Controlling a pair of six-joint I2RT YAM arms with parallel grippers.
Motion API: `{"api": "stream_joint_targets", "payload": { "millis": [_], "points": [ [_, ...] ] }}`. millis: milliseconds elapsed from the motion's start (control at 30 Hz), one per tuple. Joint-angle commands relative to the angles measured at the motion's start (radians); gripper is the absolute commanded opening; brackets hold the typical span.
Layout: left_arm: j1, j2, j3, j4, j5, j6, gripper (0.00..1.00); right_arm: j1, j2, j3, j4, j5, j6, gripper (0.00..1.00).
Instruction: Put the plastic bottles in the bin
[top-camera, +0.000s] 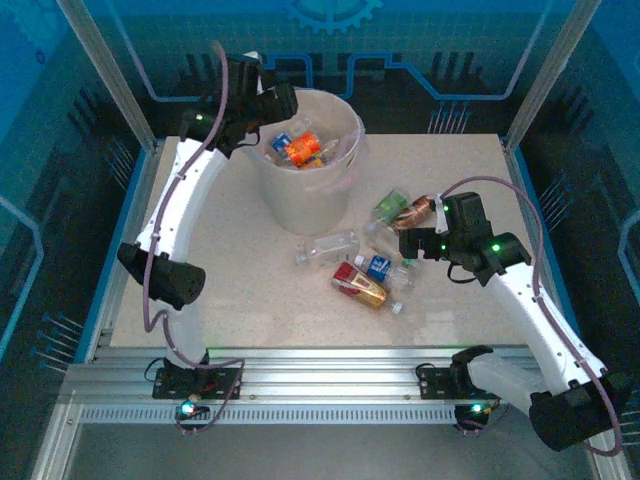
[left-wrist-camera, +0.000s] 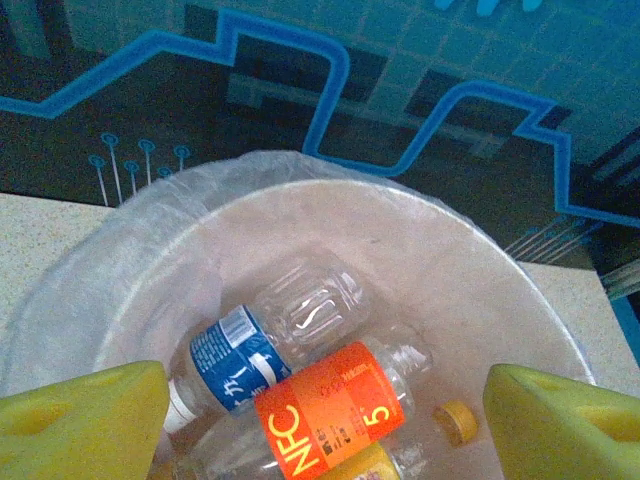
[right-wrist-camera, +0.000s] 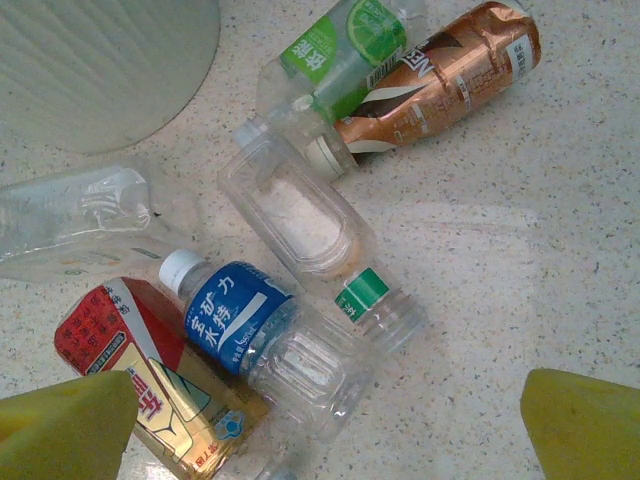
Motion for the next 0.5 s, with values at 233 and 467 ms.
{"api": "stream_joint_targets", "payload": {
  "millis": [233,467],
  "points": [
    [-0.141,-0.192,-0.193,0.077,-0.122,0.112,0.99,0.14,0.008,0.018,-0.09,-0.029,-0.002,0.99],
    [-0.173,-0.473,-0.565,0.247,-0.119,0.027,0.99,0.312,0.082,0.014,-0.15,0.018,-0.005,0.95]
  ]
}}
